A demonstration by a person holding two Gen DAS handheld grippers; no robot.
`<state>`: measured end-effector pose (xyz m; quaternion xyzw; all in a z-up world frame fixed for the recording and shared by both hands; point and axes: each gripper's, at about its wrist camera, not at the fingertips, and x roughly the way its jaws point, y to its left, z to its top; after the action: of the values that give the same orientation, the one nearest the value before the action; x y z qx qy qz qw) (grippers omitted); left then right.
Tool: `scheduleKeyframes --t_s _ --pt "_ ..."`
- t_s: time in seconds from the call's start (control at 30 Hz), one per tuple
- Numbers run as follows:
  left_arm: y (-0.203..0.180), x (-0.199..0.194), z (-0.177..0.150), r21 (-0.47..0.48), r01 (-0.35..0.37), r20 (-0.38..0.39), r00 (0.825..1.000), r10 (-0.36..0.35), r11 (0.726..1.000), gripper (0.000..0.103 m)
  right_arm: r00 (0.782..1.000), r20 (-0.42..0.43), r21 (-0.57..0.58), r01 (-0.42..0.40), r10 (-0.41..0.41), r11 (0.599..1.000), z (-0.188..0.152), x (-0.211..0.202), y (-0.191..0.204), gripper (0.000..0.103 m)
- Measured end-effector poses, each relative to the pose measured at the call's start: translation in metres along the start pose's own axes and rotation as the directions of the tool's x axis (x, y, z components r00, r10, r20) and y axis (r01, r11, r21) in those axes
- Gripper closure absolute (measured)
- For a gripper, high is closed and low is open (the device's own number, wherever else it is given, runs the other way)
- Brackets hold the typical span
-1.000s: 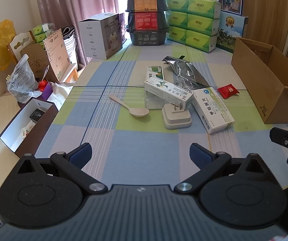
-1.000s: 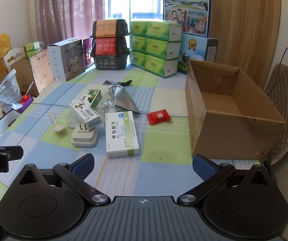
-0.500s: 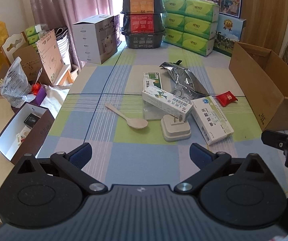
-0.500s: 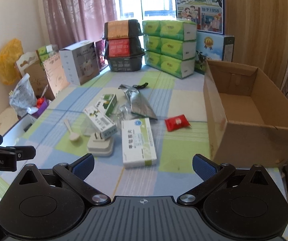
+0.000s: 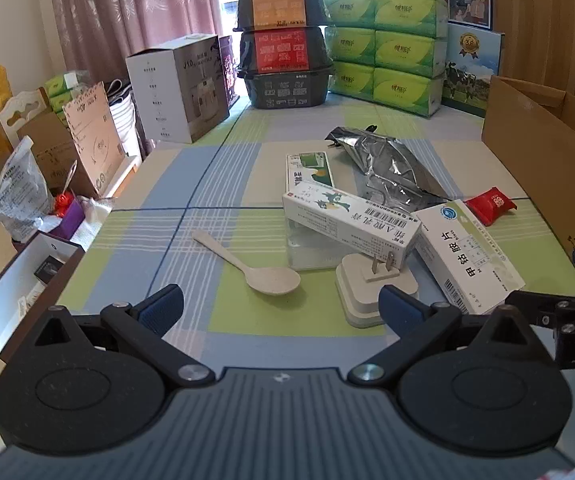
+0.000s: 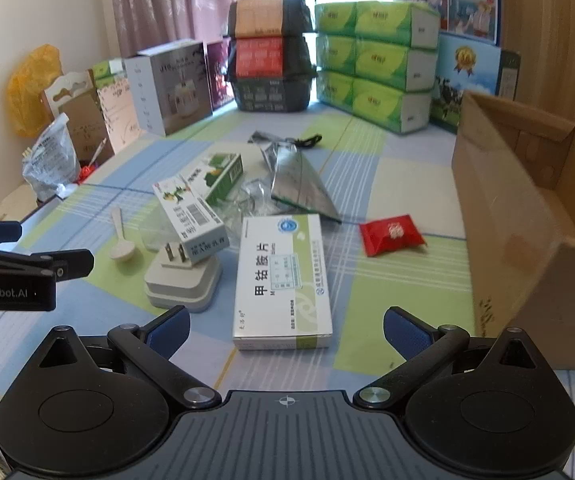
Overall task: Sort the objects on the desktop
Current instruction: 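Reach the right tool to the white medicine box and grasp it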
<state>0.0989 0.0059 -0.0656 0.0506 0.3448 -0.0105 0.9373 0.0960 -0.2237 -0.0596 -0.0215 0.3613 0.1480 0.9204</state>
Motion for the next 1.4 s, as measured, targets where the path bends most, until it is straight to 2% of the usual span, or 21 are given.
scheduleKeyframes --t_s 0.13,0.3,0.43,0.53,0.63,0.93,1.2,1.33,1.4 --pt "0.003 0.018 -0.011 -0.043 0.054 -0.021 0.998 -0.055 0.998 0.002 1.0 -0.007 -0.027 0.002 -0.002 1.0 0.002 0.018 -0.002 0.002" --pt "-0.002 0.026 -0.015 -0.05 0.076 -0.036 0.996 -0.078 0.996 0.007 1.0 -0.02 -0.038 0.0 -0.001 0.999 0.007 0.039 -0.008 0.002" --pt "-0.006 0.03 -0.014 -0.039 0.079 -0.038 0.996 -0.08 0.996 0.012 0.998 -0.063 -0.075 0.017 -0.021 0.997 0.009 0.058 -0.005 0.016" --pt "-0.008 0.034 -0.015 -0.036 0.083 -0.046 0.995 -0.085 0.996 0.012 0.996 -0.09 -0.066 0.001 -0.007 0.998 0.009 0.069 -0.007 0.021" --pt "-0.013 0.038 -0.017 -0.019 0.096 -0.058 0.994 -0.097 0.995 0.013 0.995 -0.098 -0.09 -0.002 -0.007 0.996 0.01 0.072 -0.006 0.035" --pt "-0.041 0.049 -0.015 0.052 0.164 -0.039 0.986 -0.162 0.985 0.016 0.993 -0.095 -0.019 0.063 -0.065 0.998 0.011 0.057 -0.023 0.035" --pt "-0.053 0.078 -0.016 0.034 0.166 -0.06 0.985 -0.163 0.986 0.021 0.99 -0.104 -0.018 0.09 -0.092 0.996 0.009 0.052 -0.026 0.035" --pt "-0.051 0.08 -0.015 0.036 0.15 -0.053 0.988 -0.148 0.988 0.041 0.988 -0.111 -0.035 0.103 -0.106 0.994 0.005 0.05 -0.025 0.035" --pt "-0.05 0.076 -0.015 0.044 0.14 -0.071 0.988 -0.137 0.989 0.041 0.985 -0.128 -0.031 0.116 -0.119 0.993 0.002 0.049 -0.026 0.035"
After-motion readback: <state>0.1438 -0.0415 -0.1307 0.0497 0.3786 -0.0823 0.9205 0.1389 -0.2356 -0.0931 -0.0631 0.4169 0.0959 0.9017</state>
